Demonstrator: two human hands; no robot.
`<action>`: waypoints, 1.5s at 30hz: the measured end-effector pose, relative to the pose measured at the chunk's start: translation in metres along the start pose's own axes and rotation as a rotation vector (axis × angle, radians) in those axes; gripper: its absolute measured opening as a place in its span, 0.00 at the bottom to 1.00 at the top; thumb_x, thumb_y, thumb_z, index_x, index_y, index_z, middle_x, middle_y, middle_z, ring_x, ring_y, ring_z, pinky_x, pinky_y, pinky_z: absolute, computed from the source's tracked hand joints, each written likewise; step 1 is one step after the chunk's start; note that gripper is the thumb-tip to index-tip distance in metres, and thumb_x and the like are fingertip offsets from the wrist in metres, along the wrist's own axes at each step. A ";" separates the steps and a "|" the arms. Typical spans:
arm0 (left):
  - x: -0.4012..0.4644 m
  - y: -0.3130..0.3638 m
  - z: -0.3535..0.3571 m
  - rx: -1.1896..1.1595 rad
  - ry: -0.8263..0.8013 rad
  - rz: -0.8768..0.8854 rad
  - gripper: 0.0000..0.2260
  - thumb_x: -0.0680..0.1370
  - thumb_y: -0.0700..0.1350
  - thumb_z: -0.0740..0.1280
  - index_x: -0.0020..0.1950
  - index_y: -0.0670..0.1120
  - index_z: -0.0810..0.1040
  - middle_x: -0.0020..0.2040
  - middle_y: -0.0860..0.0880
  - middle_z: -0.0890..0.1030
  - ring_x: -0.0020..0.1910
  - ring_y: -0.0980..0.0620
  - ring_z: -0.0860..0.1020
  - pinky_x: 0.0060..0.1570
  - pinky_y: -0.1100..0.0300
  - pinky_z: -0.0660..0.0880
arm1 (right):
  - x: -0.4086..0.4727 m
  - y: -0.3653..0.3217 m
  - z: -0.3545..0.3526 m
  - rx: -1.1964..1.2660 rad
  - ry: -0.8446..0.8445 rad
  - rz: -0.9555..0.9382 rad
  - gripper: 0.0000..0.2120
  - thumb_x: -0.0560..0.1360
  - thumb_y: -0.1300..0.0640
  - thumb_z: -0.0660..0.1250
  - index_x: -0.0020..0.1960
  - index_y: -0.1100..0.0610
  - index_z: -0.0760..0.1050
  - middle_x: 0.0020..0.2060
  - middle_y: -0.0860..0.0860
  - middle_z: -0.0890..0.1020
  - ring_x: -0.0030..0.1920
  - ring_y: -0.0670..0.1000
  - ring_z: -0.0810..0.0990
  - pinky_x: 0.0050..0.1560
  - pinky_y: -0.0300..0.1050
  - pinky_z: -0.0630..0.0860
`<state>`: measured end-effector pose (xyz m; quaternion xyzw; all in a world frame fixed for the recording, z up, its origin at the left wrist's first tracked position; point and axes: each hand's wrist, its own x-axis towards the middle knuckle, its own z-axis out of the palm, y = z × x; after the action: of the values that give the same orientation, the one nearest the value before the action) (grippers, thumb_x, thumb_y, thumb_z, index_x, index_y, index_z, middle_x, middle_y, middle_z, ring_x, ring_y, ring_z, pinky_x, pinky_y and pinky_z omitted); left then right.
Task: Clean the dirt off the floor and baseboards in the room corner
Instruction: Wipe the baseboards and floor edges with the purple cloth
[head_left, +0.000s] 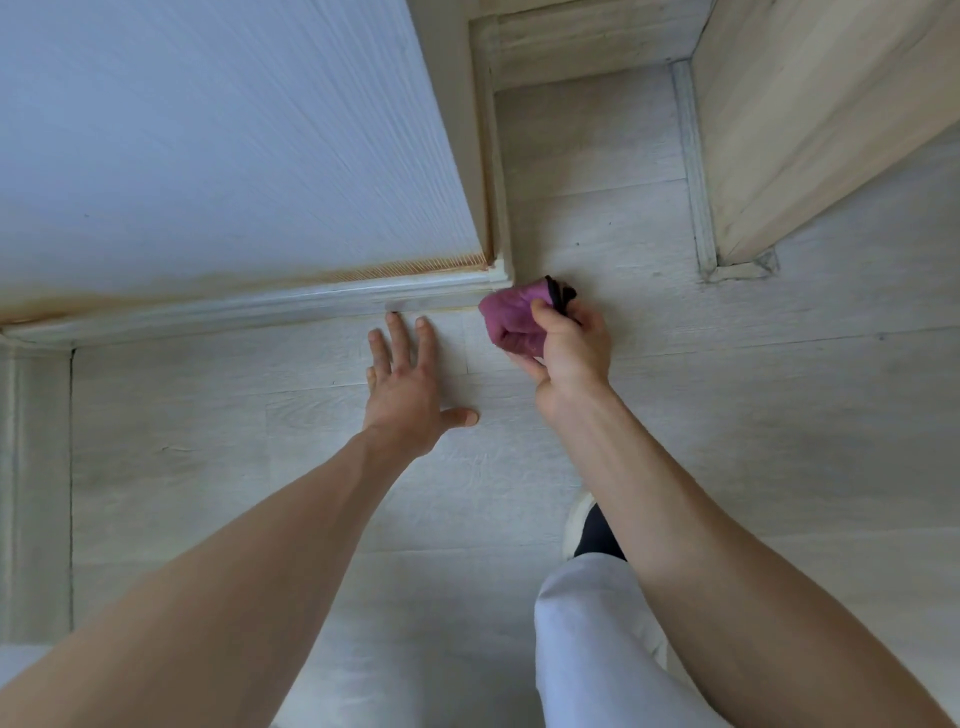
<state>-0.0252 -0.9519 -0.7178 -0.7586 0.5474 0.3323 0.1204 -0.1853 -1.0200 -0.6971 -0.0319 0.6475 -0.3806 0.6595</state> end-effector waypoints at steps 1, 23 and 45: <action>0.000 -0.001 0.001 0.000 0.011 0.000 0.60 0.71 0.63 0.76 0.83 0.47 0.33 0.81 0.41 0.28 0.80 0.35 0.32 0.79 0.37 0.49 | -0.001 -0.004 0.002 0.059 -0.014 0.058 0.09 0.77 0.63 0.73 0.54 0.55 0.77 0.51 0.54 0.83 0.49 0.51 0.84 0.46 0.57 0.86; 0.009 -0.010 0.009 0.034 -0.005 0.026 0.51 0.78 0.62 0.67 0.82 0.47 0.31 0.81 0.40 0.29 0.79 0.33 0.30 0.77 0.36 0.40 | -0.033 0.018 0.072 0.116 -0.128 0.252 0.05 0.74 0.71 0.74 0.45 0.64 0.80 0.35 0.56 0.83 0.29 0.50 0.84 0.43 0.50 0.86; 0.005 -0.006 0.004 0.014 -0.014 0.007 0.53 0.71 0.69 0.63 0.83 0.49 0.34 0.82 0.41 0.32 0.79 0.35 0.30 0.79 0.36 0.43 | -0.024 0.023 0.060 0.035 -0.168 0.228 0.06 0.74 0.70 0.75 0.50 0.65 0.82 0.39 0.58 0.85 0.33 0.51 0.86 0.37 0.46 0.85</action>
<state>-0.0200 -0.9515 -0.7249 -0.7534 0.5516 0.3343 0.1282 -0.1189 -1.0177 -0.6804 0.0216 0.5829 -0.3103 0.7507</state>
